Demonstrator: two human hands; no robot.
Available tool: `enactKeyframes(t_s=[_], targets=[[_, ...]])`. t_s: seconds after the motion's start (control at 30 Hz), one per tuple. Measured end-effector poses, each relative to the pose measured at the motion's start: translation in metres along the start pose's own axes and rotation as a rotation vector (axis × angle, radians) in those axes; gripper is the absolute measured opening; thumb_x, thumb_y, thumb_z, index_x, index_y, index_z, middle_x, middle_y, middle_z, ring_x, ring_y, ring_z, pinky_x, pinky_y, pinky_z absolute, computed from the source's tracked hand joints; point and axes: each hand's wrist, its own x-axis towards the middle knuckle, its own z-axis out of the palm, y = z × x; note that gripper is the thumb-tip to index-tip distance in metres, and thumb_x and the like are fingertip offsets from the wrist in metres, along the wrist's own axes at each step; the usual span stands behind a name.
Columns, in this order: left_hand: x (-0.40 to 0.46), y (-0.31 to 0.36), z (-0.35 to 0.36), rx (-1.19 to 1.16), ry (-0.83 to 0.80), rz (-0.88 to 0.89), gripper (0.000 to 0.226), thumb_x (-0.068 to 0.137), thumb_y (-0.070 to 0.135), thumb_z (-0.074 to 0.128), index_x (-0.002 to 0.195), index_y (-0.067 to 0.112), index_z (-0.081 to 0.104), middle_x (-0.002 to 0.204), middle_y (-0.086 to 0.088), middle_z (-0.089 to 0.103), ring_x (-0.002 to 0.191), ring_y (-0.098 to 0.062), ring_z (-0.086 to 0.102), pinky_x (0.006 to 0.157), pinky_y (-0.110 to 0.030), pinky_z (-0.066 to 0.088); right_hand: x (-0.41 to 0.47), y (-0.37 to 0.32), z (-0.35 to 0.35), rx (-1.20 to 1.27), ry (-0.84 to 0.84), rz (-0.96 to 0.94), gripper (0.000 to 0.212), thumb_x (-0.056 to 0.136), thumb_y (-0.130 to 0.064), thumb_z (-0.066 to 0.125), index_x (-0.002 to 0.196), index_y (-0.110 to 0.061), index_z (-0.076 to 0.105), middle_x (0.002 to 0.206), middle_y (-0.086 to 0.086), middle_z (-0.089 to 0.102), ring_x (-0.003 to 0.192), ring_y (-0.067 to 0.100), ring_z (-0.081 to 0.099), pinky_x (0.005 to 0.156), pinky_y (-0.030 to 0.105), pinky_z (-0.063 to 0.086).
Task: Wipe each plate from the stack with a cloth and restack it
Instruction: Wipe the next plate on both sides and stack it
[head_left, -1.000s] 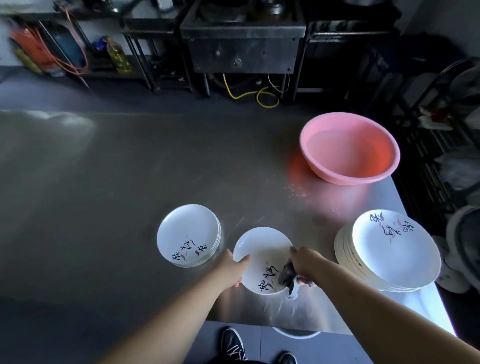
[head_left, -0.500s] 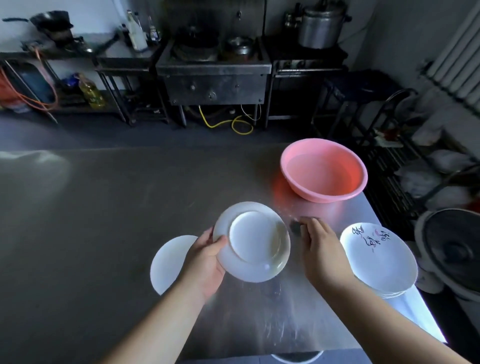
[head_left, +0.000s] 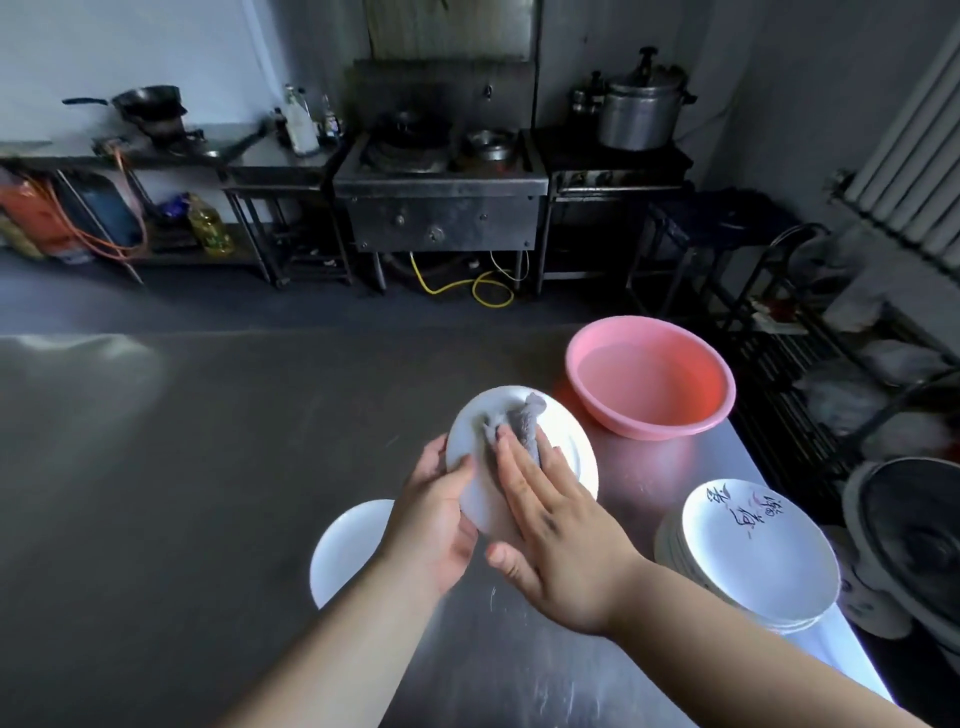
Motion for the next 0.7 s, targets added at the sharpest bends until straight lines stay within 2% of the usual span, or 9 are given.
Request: enactKeyframes(t_s=[0.1, 0.2, 0.3, 0.4, 0.5, 0.6, 0.7], targets=[[0.000, 0.002, -0.002, -0.011, 0.020, 0.028, 0.030, 0.105, 0.001, 0.050, 0.131, 0.009, 0.061, 0.124, -0.022, 0.073, 0.116, -0.037, 0.071, 0.104, -0.050, 0.052, -0.015, 0.004, 0.002, -0.065, -0.025, -0.123, 0.090, 0.104, -0.069, 0.027, 0.168, -0.010, 0.003, 0.177, 0.003, 0.000, 0.162, 0.036, -0.006, 0.130, 0.054, 0.010], [-0.004, -0.001, -0.004, 0.011, 0.010, -0.006, 0.033, 0.106, 0.003, 0.047, 0.137, 0.009, 0.058, 0.129, -0.020, 0.071, 0.121, -0.037, 0.068, 0.108, -0.053, 0.049, 0.002, 0.022, -0.005, -0.116, -0.015, -0.039, 0.088, 0.104, -0.073, 0.021, 0.169, -0.015, 0.007, 0.177, -0.002, 0.000, 0.162, 0.034, -0.011, 0.129, 0.057, 0.010], [-0.005, 0.004, -0.001, -0.013, 0.002, 0.006, 0.035, 0.107, 0.003, 0.045, 0.137, 0.011, 0.059, 0.129, -0.019, 0.071, 0.120, -0.038, 0.068, 0.106, -0.053, 0.051, 0.022, 0.027, -0.013, -0.151, 0.009, 0.067, 0.090, 0.103, -0.074, 0.018, 0.168, -0.013, 0.008, 0.177, 0.000, -0.004, 0.161, 0.034, -0.016, 0.130, 0.057, 0.007], [0.000, 0.015, 0.003, -0.048, 0.032, 0.049, 0.034, 0.105, 0.001, 0.046, 0.135, 0.010, 0.060, 0.122, -0.018, 0.075, 0.107, -0.031, 0.074, 0.090, -0.046, 0.059, 0.013, 0.006, -0.003, -0.115, 0.085, 0.025, 0.093, 0.103, -0.071, 0.030, 0.167, -0.006, 0.012, 0.176, 0.008, 0.003, 0.161, 0.040, -0.007, 0.130, 0.057, 0.013], [0.003, 0.022, 0.002, -0.073, 0.031, 0.059, 0.035, 0.106, 0.001, 0.045, 0.138, 0.010, 0.057, 0.121, -0.020, 0.074, 0.105, -0.032, 0.075, 0.078, -0.040, 0.062, -0.005, -0.009, 0.006, -0.130, 0.142, -0.055, 0.093, 0.102, -0.068, 0.038, 0.165, -0.002, 0.020, 0.175, 0.011, 0.012, 0.161, 0.040, 0.002, 0.129, 0.054, 0.019], [-0.001, 0.019, 0.001, -0.050, -0.002, 0.031, 0.035, 0.107, 0.003, 0.044, 0.139, 0.013, 0.057, 0.126, -0.018, 0.073, 0.108, -0.031, 0.073, 0.086, -0.045, 0.061, 0.009, 0.006, -0.003, -0.148, 0.189, 0.057, 0.088, 0.104, -0.067, 0.033, 0.165, -0.004, 0.023, 0.175, 0.010, 0.015, 0.162, 0.038, 0.004, 0.129, 0.054, 0.021], [-0.002, 0.020, 0.001, -0.078, -0.026, 0.036, 0.033, 0.107, 0.002, 0.044, 0.133, 0.014, 0.059, 0.127, -0.018, 0.072, 0.108, -0.033, 0.072, 0.095, -0.050, 0.055, 0.028, 0.021, -0.019, -0.171, 0.193, 0.198, 0.086, 0.106, -0.070, 0.020, 0.167, -0.010, 0.019, 0.176, 0.004, 0.010, 0.162, 0.036, 0.001, 0.131, 0.049, 0.014]])
